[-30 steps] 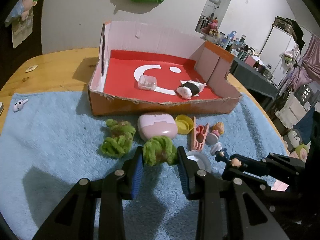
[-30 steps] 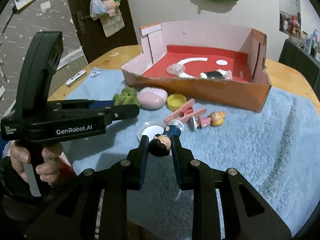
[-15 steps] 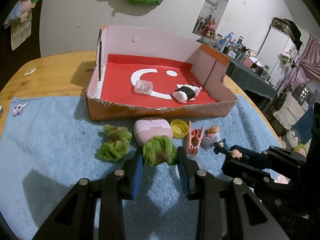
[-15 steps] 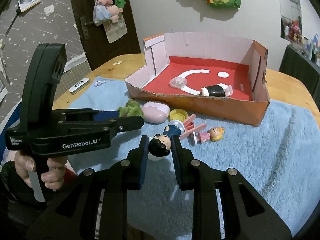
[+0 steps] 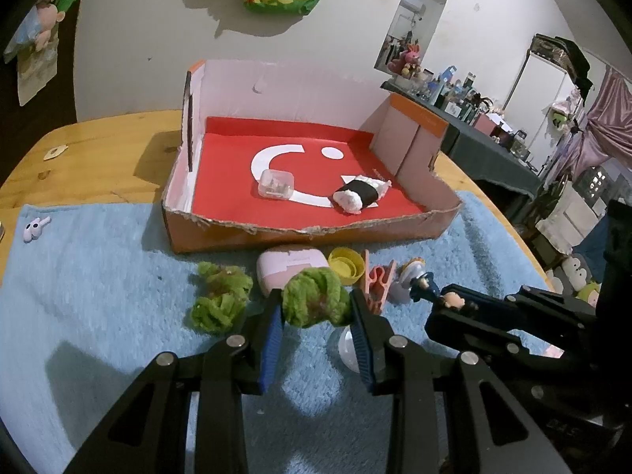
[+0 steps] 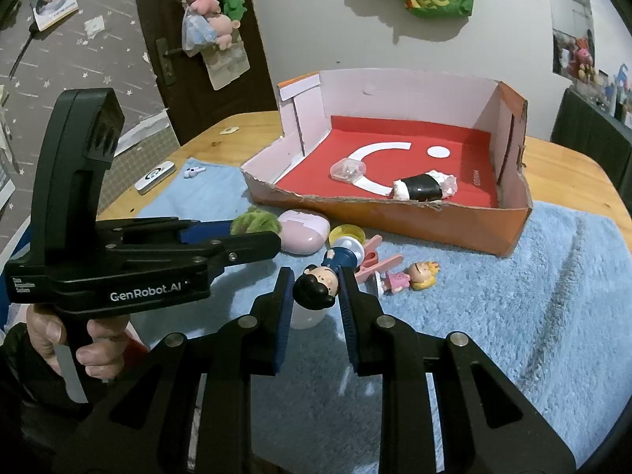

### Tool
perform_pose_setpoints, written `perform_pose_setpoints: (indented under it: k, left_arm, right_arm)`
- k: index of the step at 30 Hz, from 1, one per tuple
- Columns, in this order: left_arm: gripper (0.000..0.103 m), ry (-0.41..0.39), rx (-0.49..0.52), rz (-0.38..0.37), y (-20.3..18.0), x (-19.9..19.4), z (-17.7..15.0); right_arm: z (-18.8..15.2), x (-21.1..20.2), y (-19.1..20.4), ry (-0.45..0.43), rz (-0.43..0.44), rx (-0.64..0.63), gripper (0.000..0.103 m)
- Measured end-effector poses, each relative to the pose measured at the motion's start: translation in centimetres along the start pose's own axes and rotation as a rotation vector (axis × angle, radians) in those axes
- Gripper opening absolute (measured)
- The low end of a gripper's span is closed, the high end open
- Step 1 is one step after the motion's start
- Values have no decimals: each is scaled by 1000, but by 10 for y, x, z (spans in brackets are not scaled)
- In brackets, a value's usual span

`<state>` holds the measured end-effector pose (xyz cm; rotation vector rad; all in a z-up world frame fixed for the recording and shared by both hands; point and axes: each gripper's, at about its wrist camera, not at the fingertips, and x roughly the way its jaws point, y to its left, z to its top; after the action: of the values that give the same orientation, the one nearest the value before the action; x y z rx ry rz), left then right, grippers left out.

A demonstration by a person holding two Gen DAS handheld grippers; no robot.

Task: Organize objects
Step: 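Carry the figurine with the right tool while the left tool carries the pom-pom into the red box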

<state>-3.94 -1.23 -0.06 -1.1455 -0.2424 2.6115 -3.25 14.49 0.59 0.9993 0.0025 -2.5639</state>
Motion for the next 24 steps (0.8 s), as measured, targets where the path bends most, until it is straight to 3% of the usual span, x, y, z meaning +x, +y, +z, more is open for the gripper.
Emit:
perform_pose_setpoints:
  k: [24]
  left_arm:
    - [34,-35,11,6,2,3,35]
  right_arm:
    - [31,4,-12,-27,7,-7,22]
